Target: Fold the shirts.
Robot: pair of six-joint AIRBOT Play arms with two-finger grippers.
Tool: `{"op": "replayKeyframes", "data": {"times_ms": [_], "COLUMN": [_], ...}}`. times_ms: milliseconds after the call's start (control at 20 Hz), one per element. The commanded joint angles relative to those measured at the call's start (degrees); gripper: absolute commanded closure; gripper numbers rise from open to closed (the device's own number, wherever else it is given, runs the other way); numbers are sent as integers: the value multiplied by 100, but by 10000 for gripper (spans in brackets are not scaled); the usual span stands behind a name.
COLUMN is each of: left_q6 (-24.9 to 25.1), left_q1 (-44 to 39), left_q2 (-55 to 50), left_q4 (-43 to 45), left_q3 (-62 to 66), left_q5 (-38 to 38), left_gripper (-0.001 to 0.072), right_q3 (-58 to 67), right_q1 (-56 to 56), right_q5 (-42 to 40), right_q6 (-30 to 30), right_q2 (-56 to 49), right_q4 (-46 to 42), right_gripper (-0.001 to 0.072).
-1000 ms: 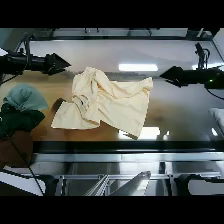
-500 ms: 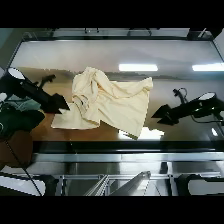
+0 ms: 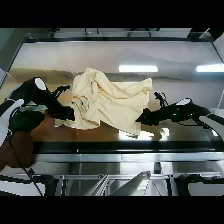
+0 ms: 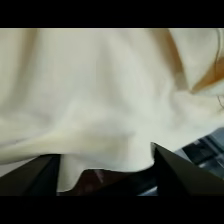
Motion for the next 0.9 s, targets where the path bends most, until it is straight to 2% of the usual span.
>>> {"op": "replayKeyframes", "data": {"times_ms": [0,50,250,350,500,600,750,850], "left_q6": [9,9,15,61,376,422,490,573], "left_q1": [-313,-409,-599,-487,7,566,1539,2293], "left_q2": [-186,-286,-221,131,905,1475,2190,2682], "left_q4": [111,107,-11,-560,-2647,-4760,-7573,-8848], "left_q3": [-39,-31,129,463,1255,1779,2286,2391], "left_q5": [310,210,-144,-522,-1370,-1784,-1939,-1937], "left_gripper": [487,680,684,684,684,683,683,683], "right_q3": [-9,-9,20,131,544,975,2052,2684], "right_q1": [92,90,-44,-411,-1298,-2031,-3285,-3908], "right_q5": [-52,-11,455,1084,2090,2417,2686,2712], "right_q6": [-98,-101,-107,-125,-125,-144,-22,149], "right_q2": [4,4,140,448,1399,2124,2889,3202], "right_q4": [345,361,382,387,872,1862,3405,4074], "right_gripper": [697,697,699,698,699,699,699,699]}}
